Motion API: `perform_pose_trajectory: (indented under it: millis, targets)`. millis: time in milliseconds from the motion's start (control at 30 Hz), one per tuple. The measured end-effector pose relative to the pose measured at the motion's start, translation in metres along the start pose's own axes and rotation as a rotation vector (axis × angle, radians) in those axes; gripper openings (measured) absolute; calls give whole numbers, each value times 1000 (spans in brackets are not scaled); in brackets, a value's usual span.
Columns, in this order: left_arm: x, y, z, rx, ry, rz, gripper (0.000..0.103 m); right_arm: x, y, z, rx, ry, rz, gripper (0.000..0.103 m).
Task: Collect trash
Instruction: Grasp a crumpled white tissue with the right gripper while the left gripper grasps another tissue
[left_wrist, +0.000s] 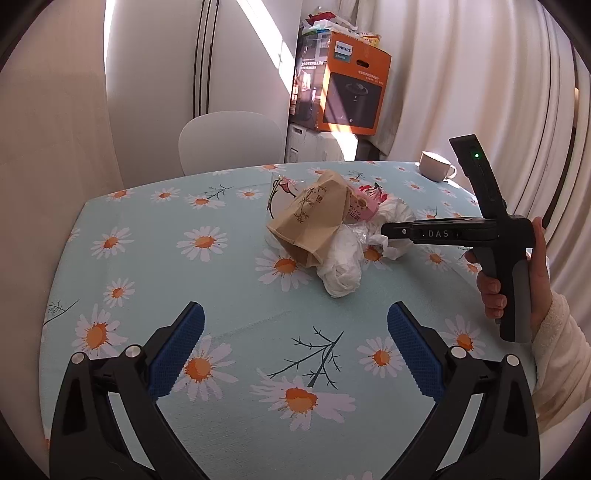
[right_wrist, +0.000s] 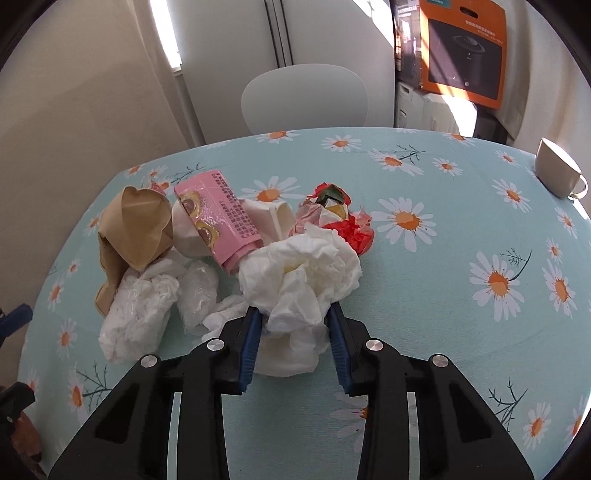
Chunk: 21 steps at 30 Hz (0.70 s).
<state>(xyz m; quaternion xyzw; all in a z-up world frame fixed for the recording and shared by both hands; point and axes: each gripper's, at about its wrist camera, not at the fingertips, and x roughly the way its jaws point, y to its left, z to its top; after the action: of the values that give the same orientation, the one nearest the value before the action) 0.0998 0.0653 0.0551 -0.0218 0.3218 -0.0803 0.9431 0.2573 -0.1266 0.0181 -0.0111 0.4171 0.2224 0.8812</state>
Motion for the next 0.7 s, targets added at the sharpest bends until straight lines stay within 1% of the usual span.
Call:
perform_pose_trajectory:
  millis: [167, 233, 367, 533, 700]
  targets:
    - [4, -7, 0, 22, 13, 10, 97, -15, -2, -10, 0, -49, -11, 29]
    - [5, -9, 0, 21, 20, 3, 97, -27, 1, -15, -17, -92, -14, 29]
    - [9, -17, 2, 27, 30, 3, 97, -54, 5, -24, -51, -191, -44, 30]
    - [19, -28, 5, 44, 59, -6, 97, -76, 0, -39, -51, -283, -55, 30]
    - [29, -36, 8, 37, 80, -16, 97, -92, 1, -49, -56, -348, -74, 30]
